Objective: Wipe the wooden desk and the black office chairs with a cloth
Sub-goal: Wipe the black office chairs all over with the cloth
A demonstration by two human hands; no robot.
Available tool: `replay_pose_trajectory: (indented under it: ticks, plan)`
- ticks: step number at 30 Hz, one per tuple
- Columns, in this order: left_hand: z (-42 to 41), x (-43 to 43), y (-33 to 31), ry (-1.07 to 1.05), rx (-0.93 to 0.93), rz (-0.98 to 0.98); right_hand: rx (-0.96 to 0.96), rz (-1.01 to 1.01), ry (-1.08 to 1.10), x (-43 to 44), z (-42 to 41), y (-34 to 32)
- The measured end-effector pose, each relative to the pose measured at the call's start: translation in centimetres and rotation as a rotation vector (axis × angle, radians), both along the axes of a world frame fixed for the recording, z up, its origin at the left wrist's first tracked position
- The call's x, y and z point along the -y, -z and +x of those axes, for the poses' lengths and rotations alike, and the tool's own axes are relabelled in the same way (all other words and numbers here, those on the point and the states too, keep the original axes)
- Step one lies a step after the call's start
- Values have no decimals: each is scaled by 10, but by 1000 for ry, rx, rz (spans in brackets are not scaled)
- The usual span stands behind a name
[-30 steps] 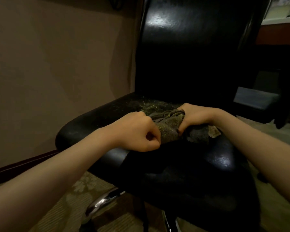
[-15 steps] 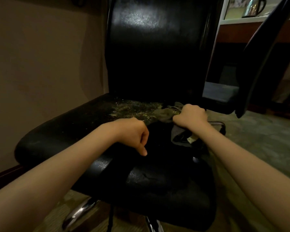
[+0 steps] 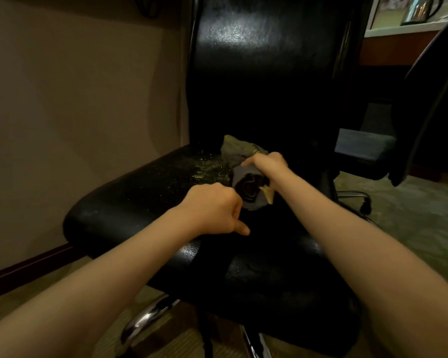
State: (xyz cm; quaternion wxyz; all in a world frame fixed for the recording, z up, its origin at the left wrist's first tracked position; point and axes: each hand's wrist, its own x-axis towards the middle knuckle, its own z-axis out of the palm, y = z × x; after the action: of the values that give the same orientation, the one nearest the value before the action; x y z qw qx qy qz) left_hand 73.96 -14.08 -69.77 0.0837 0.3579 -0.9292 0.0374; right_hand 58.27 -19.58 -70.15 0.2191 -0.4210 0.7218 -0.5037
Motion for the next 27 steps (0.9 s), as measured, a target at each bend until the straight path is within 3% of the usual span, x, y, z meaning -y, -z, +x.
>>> replay_pose_trajectory:
  ticks: [4, 8, 11, 16, 20, 25, 27]
  plan:
    - [3, 18, -5, -95, -59, -48, -119, 24, -127, -53, -56, -30]
    - [6, 40, -7, -123, -32, 42, -526, 279, -65, -94, -66, -25]
    - [11, 47, -7, -124, 7, 85, -612, 264, -63, -93, -46, -9]
    - [24, 51, -5, -211, -42, 104, -447, 165, -38, -43, 8, 0]
    - [34, 50, -3, -283, -89, 149, -120, 154, -27, 4, 45, 7]
    - [34, 47, -23, -358, -77, 288, 168, 117, -67, 15, 33, -2]
    - [28, 45, -34, -381, -69, 342, 186, 46, -148, 5, 11, -16]
